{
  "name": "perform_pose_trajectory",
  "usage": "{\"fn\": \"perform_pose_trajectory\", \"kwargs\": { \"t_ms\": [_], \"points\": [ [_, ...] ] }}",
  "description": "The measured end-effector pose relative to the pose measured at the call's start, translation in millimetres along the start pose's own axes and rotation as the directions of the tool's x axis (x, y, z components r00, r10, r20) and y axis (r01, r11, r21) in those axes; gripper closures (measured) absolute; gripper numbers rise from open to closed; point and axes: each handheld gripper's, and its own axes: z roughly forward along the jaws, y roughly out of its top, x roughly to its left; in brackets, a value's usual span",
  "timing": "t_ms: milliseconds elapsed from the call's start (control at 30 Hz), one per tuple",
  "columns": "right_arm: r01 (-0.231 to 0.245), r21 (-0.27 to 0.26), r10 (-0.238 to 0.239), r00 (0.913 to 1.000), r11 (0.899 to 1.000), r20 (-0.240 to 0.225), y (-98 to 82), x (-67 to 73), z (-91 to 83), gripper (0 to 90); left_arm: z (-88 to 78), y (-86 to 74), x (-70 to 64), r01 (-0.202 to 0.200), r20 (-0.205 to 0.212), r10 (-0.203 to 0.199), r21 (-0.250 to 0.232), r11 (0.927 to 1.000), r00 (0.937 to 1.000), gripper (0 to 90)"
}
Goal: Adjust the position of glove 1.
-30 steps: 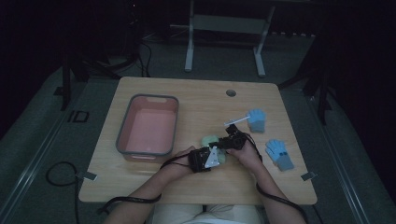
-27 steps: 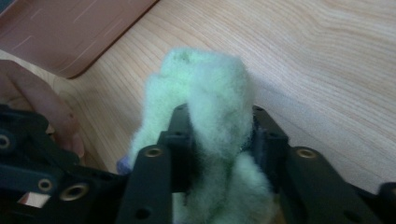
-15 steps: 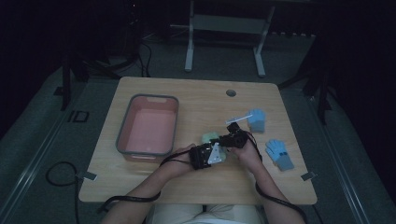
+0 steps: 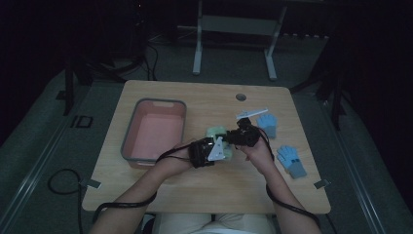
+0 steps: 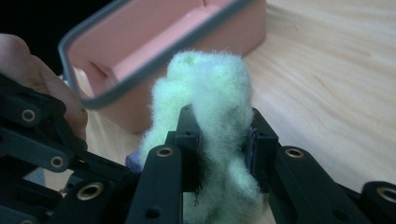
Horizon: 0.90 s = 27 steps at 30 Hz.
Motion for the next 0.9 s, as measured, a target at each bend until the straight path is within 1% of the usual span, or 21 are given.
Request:
{"fn": "perform_pose_trajectory", "kwargs": {
  "t_ms": [100, 167, 200, 233, 367, 500, 667, 767, 900],
  "points": [
    [0.015, -0.014, -0.015, 0.9999, 1.000, -0.004, 10.6, 6.7, -0.8, 72.1, -14.5, 0.5, 8.9, 0.001, 0.001, -0.001, 0.002, 1.0000, 1.0000, 78.7],
    [0.025, -0.022, -0.025, 0.9997, 0.999, -0.008, 17.8, 11.7, 0.1, 72.2, -22.1, -0.8, 13.4, -0.007, 0.004, 0.007, 0.014, 0.9999, 1.0000, 78.7],
    [0.033, -0.022, -0.033, 0.9994, 0.999, -0.013, 22.0, 14.8, 1.7, 72.2, -22.1, -0.8, 13.4, -0.007, 0.004, 0.007, 0.014, 0.9999, 1.0000, 78.7],
    [0.040, -0.024, -0.040, 0.9991, 0.999, -0.012, 25.3, 17.2, 3.3, 72.2, -28.9, -3.1, 17.2, -0.007, 0.005, 0.007, 0.021, 0.9997, 1.0000, 78.7],
    [0.057, -0.029, -0.058, 0.9981, 0.998, -0.023, 36.1, 25.5, 11.4, 72.1, -41.9, -10.1, 22.8, -0.007, -0.008, 0.007, 0.041, 0.9992, 0.9999, 78.7],
    [0.070, -0.035, -0.071, 0.9970, 0.997, -0.030, 46.4, 34.6, 23.4, 72.1, -52.7, -20.5, 27.3, -0.006, -0.023, 0.007, 0.063, 0.9980, 0.9997, 78.7],
    [0.085, -0.038, -0.086, 0.9956, 0.996, -0.036, 59.1, 45.8, 44.7, 72.1, -64.9, -36.1, 32.9, -0.007, -0.046, 0.012, 0.104, 0.9945, 0.9989, 78.7],
    [0.082, -0.047, -0.084, 0.9953, 0.996, -0.047, 66.4, 52.7, 57.0, 72.1, -75.1, -48.9, 39.2, 0.013, -0.053, -0.006, 0.126, 0.9920, 0.9986, 78.7],
    [0.081, -0.050, -0.084, 0.9941, 0.995, -0.069, 78.4, 62.2, 79.0, 72.0, -86.7, -67.7, 46.4, 0.030, -0.064, -0.020, 0.149, 0.9883, 0.9978, 78.7]
  ]
}}
